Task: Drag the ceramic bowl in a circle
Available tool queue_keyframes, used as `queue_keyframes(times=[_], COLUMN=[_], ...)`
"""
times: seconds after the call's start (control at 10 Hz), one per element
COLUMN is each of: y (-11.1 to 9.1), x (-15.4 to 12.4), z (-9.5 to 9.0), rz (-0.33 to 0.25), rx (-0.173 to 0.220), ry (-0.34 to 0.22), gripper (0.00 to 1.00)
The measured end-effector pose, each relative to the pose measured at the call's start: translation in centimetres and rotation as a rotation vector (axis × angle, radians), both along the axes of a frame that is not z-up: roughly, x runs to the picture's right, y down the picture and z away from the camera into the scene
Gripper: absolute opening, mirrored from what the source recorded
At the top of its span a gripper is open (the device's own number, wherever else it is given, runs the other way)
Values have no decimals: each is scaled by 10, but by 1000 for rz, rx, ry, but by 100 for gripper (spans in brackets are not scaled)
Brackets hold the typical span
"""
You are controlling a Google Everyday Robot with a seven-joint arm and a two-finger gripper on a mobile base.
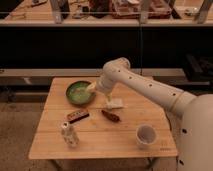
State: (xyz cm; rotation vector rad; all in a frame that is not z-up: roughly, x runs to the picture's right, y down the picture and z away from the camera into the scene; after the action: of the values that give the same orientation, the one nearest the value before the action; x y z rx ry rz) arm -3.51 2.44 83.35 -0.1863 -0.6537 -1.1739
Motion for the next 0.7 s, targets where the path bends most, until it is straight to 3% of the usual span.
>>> queue_keyframes(times=[0.4,0.7], y=[-20,-18], x=[-18,-30], z=[43,80], rz=[-34,-63], rx=[3,-52], ry=[-6,6], gripper=[80,80])
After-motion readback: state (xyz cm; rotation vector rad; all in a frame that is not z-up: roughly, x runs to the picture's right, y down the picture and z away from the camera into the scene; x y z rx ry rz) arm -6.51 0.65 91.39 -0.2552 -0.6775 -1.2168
